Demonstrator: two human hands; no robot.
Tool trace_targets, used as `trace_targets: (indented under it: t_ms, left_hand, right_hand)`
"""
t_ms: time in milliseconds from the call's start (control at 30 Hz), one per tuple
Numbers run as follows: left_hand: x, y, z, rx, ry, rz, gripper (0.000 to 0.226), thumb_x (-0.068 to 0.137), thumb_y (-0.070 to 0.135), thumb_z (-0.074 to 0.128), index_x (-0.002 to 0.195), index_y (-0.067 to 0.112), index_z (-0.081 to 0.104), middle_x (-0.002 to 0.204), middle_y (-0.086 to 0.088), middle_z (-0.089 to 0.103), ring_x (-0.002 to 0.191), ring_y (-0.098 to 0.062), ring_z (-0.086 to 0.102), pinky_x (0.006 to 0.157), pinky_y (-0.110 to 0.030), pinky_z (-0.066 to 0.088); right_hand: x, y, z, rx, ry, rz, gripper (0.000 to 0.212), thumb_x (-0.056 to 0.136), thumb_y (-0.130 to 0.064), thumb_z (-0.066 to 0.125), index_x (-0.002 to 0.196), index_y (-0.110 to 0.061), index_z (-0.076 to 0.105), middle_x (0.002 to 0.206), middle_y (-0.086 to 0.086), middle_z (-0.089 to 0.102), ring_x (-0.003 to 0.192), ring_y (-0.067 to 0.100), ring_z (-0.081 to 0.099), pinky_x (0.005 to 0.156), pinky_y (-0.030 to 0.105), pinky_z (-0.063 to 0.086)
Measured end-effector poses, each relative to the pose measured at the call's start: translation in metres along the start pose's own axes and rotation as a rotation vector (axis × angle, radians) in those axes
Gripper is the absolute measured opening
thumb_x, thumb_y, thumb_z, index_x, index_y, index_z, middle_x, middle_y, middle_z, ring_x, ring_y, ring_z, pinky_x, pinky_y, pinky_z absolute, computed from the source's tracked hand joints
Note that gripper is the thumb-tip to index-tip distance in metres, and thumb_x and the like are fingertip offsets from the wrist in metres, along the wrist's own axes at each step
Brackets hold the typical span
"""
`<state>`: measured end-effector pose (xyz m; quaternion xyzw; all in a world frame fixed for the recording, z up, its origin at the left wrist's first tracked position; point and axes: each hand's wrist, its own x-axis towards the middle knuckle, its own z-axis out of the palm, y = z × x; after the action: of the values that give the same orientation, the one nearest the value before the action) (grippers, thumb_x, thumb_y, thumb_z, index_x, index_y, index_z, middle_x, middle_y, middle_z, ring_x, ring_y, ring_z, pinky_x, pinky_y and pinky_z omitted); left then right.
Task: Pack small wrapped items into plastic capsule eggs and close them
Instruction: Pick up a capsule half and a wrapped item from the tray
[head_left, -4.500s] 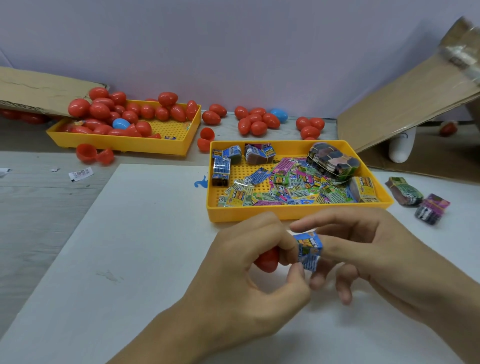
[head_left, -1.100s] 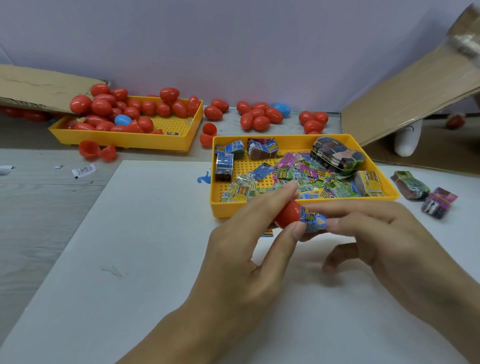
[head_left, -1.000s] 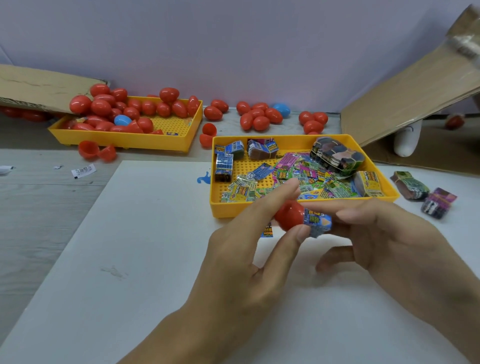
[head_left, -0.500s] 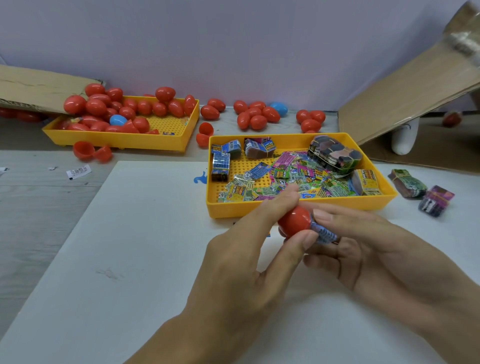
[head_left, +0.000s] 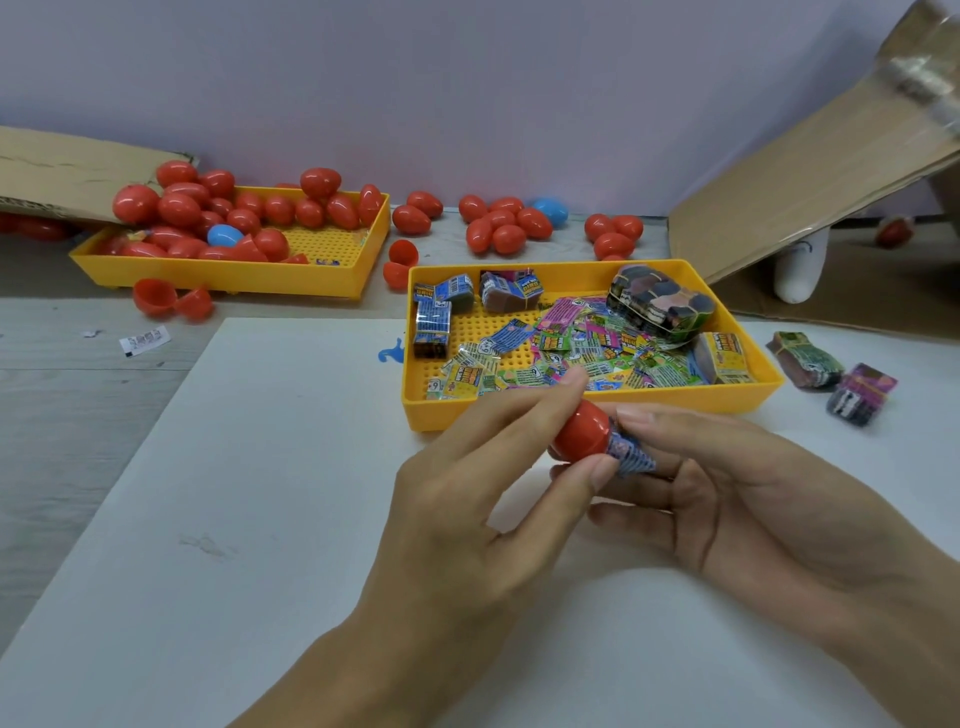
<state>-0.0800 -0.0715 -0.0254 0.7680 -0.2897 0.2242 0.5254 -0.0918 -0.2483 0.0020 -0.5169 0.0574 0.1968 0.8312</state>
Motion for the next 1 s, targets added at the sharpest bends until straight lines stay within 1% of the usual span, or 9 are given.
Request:
trace_targets:
  t_ms: [133, 233, 300, 367, 500, 567, 667, 800, 1000]
  left_hand:
    - [0.000, -0.002, -0.001, -0.178, 0.026, -0.118, 0.043, 0.089, 0.027, 0.066, 0.132, 0.025, 0.059, 0.115, 0.010, 0.067, 0.111, -0.010, 0.064, 0.092, -0.021, 0.050]
    - [0.001, -0.003, -0.001, -0.414, 0.070, -0.286, 0.041, 0.085, 0.033, 0.068, 0.125, 0.038, 0.065, 0.112, 0.012, 0.071, 0.106, -0.009, 0.068, 0.090, -0.023, 0.054]
    - [0.001, -0.004, -0.002, -0.477, 0.080, -0.324, 0.040, 0.084, 0.032, 0.068, 0.123, 0.039, 0.066, 0.111, 0.013, 0.073, 0.105, -0.005, 0.069, 0.088, -0.017, 0.053]
    - [0.002, -0.004, -0.002, -0.502, 0.061, -0.339, 0.041, 0.084, 0.031, 0.068, 0.125, 0.036, 0.065, 0.113, 0.008, 0.072, 0.106, -0.006, 0.069, 0.088, -0.016, 0.052]
    - [0.001, -0.001, 0.000, -0.517, -0.017, -0.328, 0.042, 0.087, 0.028, 0.065, 0.129, 0.030, 0.063, 0.114, 0.002, 0.068, 0.107, -0.017, 0.069, 0.088, -0.021, 0.053]
    - [0.000, 0.002, 0.001, -0.495, -0.052, -0.297, 0.042, 0.089, 0.025, 0.064, 0.131, 0.024, 0.061, 0.111, 0.004, 0.065, 0.108, -0.021, 0.067, 0.089, -0.021, 0.053]
    - [0.000, 0.003, 0.001, -0.487, -0.058, -0.279, 0.040, 0.091, 0.020, 0.067, 0.131, 0.022, 0.061, 0.108, 0.004, 0.064, 0.106, -0.021, 0.067, 0.087, -0.019, 0.052]
    - [0.000, 0.003, 0.000, -0.496, -0.057, -0.278, 0.039, 0.091, 0.017, 0.067, 0.130, 0.022, 0.062, 0.107, 0.004, 0.064, 0.105, -0.018, 0.067, 0.086, -0.017, 0.052]
    - [0.002, 0.002, -0.002, -0.491, -0.044, -0.301, 0.035, 0.090, 0.026, 0.062, 0.124, 0.023, 0.068, 0.108, 0.005, 0.064, 0.106, -0.019, 0.066, 0.084, -0.020, 0.053]
  right_hand:
    - [0.000, -0.004, 0.002, -0.055, 0.005, -0.050, 0.029, 0.082, -0.030, 0.066, 0.101, -0.013, 0.079, 0.106, 0.014, 0.075, 0.089, 0.023, 0.074, 0.065, 0.034, 0.060]
    - [-0.002, -0.002, 0.003, -0.343, 0.132, -0.334, 0.030, 0.078, -0.024, 0.062, 0.103, -0.022, 0.079, 0.103, 0.008, 0.076, 0.093, 0.025, 0.072, 0.064, 0.030, 0.059]
    - [-0.004, 0.003, 0.007, -0.556, 0.211, -0.559, 0.031, 0.078, -0.017, 0.064, 0.100, -0.033, 0.078, 0.097, -0.003, 0.077, 0.081, 0.014, 0.071, 0.062, 0.024, 0.057]
    - [-0.006, 0.006, 0.010, -0.625, 0.229, -0.669, 0.029, 0.078, -0.017, 0.067, 0.097, -0.036, 0.077, 0.092, -0.009, 0.076, 0.070, 0.007, 0.069, 0.059, 0.020, 0.055]
    - [-0.005, 0.010, 0.009, -0.721, 0.285, -0.770, 0.021, 0.078, -0.025, 0.075, 0.096, -0.036, 0.075, 0.093, -0.011, 0.075, 0.079, 0.012, 0.072, 0.061, 0.027, 0.057]
    - [-0.006, 0.011, 0.009, -0.736, 0.286, -0.818, 0.016, 0.080, -0.030, 0.071, 0.095, -0.034, 0.075, 0.093, -0.010, 0.075, 0.081, 0.015, 0.072, 0.058, 0.030, 0.057]
    - [-0.006, 0.011, 0.010, -0.736, 0.292, -0.861, 0.014, 0.081, -0.035, 0.070, 0.094, -0.033, 0.076, 0.090, -0.009, 0.074, 0.077, 0.016, 0.071, 0.053, 0.028, 0.055]
    - [-0.006, 0.012, 0.011, -0.728, 0.295, -0.876, 0.016, 0.082, -0.030, 0.068, 0.095, -0.035, 0.076, 0.093, -0.009, 0.073, 0.079, 0.017, 0.070, 0.050, 0.024, 0.055]
    - [-0.006, 0.013, 0.011, -0.744, 0.293, -0.893, 0.019, 0.083, -0.030, 0.065, 0.098, -0.033, 0.076, 0.094, -0.008, 0.073, 0.080, 0.019, 0.069, 0.048, 0.025, 0.055]
